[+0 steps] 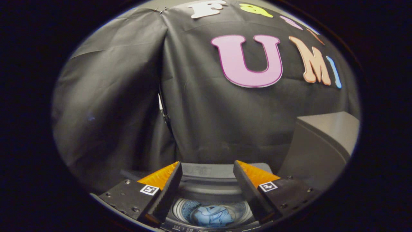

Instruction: Put the clothes into the washing machine and then close the washing machine lid.

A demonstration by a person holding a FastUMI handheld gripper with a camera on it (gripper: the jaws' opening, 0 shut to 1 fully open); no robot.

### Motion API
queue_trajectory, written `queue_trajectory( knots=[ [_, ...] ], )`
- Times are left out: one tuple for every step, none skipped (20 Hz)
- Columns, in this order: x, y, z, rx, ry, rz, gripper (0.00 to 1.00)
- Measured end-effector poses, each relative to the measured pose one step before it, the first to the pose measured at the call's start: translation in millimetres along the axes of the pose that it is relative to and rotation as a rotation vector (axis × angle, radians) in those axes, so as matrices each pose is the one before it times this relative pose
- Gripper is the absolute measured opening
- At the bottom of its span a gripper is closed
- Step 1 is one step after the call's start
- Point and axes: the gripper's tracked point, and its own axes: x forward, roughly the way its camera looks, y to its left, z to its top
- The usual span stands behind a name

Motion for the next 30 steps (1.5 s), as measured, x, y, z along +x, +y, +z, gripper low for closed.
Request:
queue_trajectory(
  knots=[
    [-0.30, -1.74, -3.25, -0.00001, 0.00160, -0.00375, 0.97],
    [1.31, -0.76, -4.15, -0.00087, 0.00431, -0.00266, 0.97],
    [0.58, -0.56, -1.72, 0.00121, 0.00089, -0.00069, 0.97],
    [0.87, -0.20, -1.57, 0.00301, 0.00222, 0.00147, 0.97],
    [-0.70, -0.12, 0.11, 0.00096, -0.00321, 0.00156, 0.97],
    [-0.38, 0.33, 0.80, -0.00321, -0.00317, -0.00030, 0.97],
    [-0.96, -1.09, 1.90, -0.00315, -0.00613, -0.00023, 0.97],
    [-2.36, 0.37, 1.45, -0.00006, -0.00706, 0.00324, 0.97],
    [-1.19, -0.57, 1.10, -0.00065, -0.00307, 0.00145, 0.97],
    [-1.45, -0.39, 1.35, 0.00058, -0.00705, 0.00058, 0.97],
    [-2.07, -0.97, 1.18, -0.00041, -0.00352, -0.00058, 0.97],
    [-1.16, -0.51, 1.37, -0.00095, -0.00438, -0.00039, 0.97],
    [-2.01, -0.87, 1.55, -0.00053, -0.00312, -0.00233, 0.97],
    [-0.99, -1.09, 1.98, 0.00175, -0.00571, 0.00033, 0.97],
    [-2.04, 0.55, 1.54, 0.00043, -0.00426, 0.00124, 0.97],
    [-1.00, 0.05, 0.92, -0.00154, -0.00699, -0.00030, 0.97],
    [-1.65, 0.31, 1.80, -0.00260, -0.00501, 0.00143, 0.97],
    [-0.86, -0.08, 1.05, -0.00291, -0.00305, 0.00114, 0.97],
    [-1.90, 0.70, 1.51, -0.00309, -0.00309, 0.00101, 0.97],
    [-1.29, 1.06, -0.02, -0.00252, -0.00160, 0.00324, 0.97],
    [-2.15, 0.03, 1.66, -0.00066, -0.00473, 0.00010, 0.97],
    [-1.93, -0.12, 1.28, 0.00123, -0.00584, 0.00354, 0.97],
    [-3.15, 0.60, 2.77, 0.00169, -0.00725, 0.00440, 0.97],
    [-3.26, -0.48, 3.42, 0.00188, -0.01135, 0.00234, 0.97],
    [-4.47, -1.99, 4.58, 0.00217, -0.01454, 0.00158, 0.97],
    [-5.52, -2.72, 4.76, 0.00257, -0.01510, -0.00005, 0.97],
    [-7.14, -3.55, 3.52, 0.00190, -0.02005, -0.00318, 0.97],
    [-8.53, -5.13, 0.70, 0.00009, -0.02091, -0.00604, 0.97],
    [-8.49, -7.81, 5.83, -0.00151, -0.01839, -0.01007, 0.97],
    [-9.31, -7.89, 7.30, -0.00283, -0.02318, -0.01183, 0.97]
  ],
)
